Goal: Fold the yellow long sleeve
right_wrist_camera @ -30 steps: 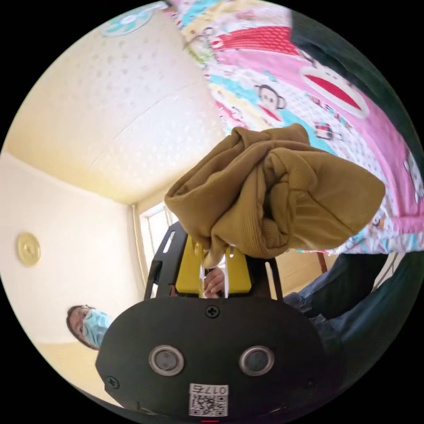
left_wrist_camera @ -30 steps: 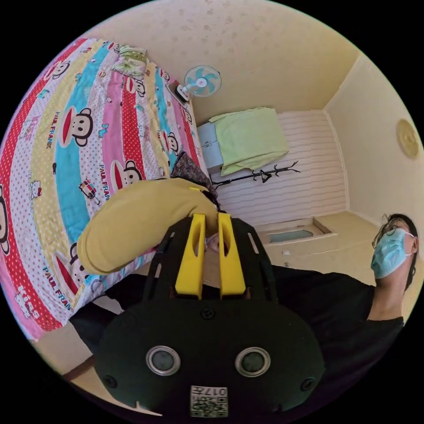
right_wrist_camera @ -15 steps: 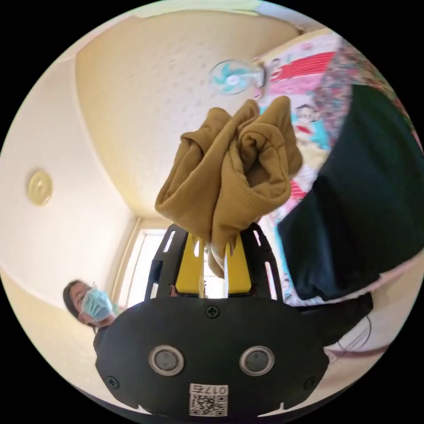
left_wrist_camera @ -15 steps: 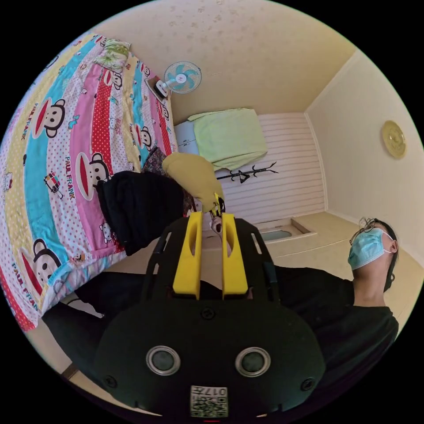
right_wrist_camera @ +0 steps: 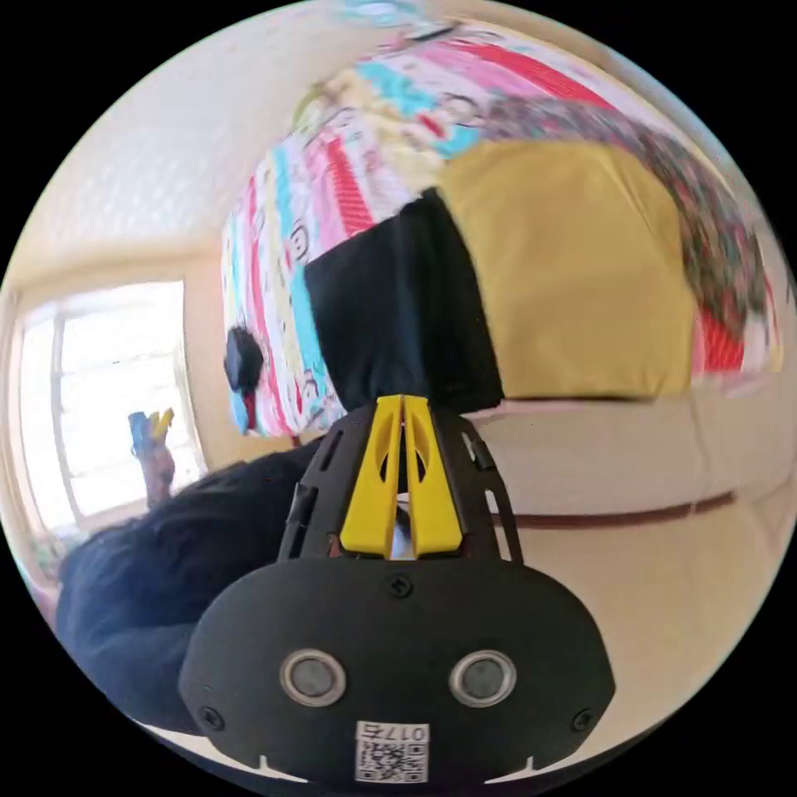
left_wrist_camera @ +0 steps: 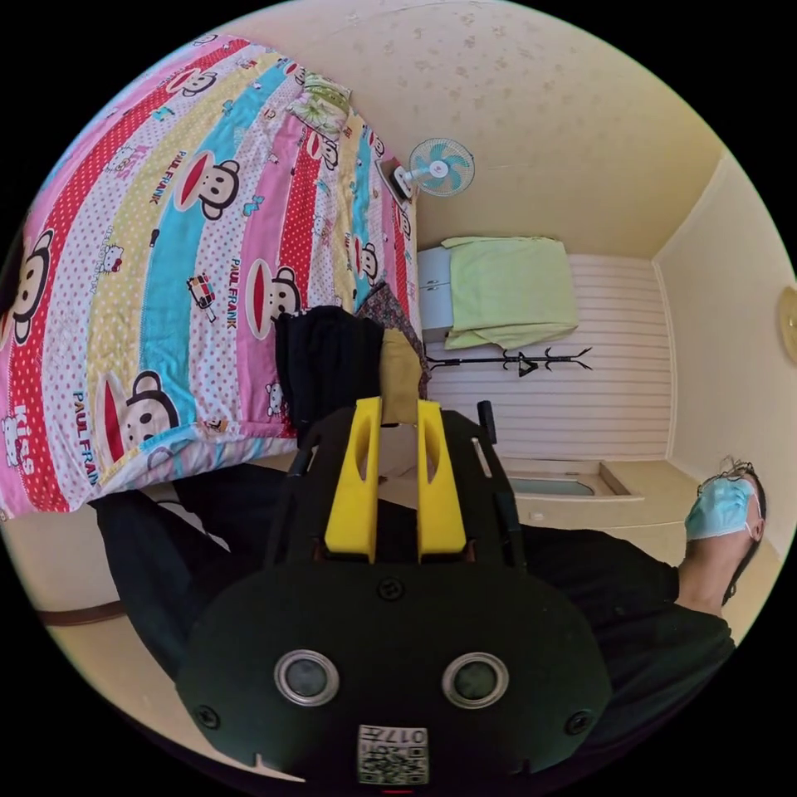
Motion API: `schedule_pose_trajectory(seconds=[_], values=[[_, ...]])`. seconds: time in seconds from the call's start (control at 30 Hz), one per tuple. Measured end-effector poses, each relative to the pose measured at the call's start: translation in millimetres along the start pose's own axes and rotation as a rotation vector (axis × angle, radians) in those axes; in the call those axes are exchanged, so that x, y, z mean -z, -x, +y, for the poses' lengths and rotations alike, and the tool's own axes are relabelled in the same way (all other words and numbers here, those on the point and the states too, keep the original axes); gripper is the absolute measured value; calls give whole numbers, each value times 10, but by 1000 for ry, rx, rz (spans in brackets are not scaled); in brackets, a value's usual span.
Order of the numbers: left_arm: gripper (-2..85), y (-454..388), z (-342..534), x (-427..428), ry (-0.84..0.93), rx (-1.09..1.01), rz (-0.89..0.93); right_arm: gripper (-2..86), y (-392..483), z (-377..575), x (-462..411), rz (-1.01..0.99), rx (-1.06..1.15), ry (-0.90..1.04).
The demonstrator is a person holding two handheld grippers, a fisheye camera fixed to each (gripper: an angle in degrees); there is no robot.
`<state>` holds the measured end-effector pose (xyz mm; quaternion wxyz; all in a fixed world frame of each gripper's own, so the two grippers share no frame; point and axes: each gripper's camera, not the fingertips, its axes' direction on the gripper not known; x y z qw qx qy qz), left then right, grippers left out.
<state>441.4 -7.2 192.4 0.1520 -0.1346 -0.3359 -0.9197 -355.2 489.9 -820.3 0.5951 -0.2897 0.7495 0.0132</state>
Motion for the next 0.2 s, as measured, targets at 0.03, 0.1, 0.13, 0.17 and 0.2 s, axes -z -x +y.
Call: schedule_pose_trajectory(seconds=[0.03,0.1,0.13,0.17,0.2], values=[[73,-78,-2,-38,11,-6,-9,9,285,-60,77,88,76,1],[72,-185,-13,-97,33,-10,-17,5,1429,-151,295,401,358,12],[70,-248,-19,-125,43,-5,-16,5,1700,-131,316,471,426,25],[67,-306,-17,-135,46,4,-14,4,2206,-37,329,626,543,35],[66,-334,-14,-132,44,8,-13,3,2642,118,323,801,625,-26]])
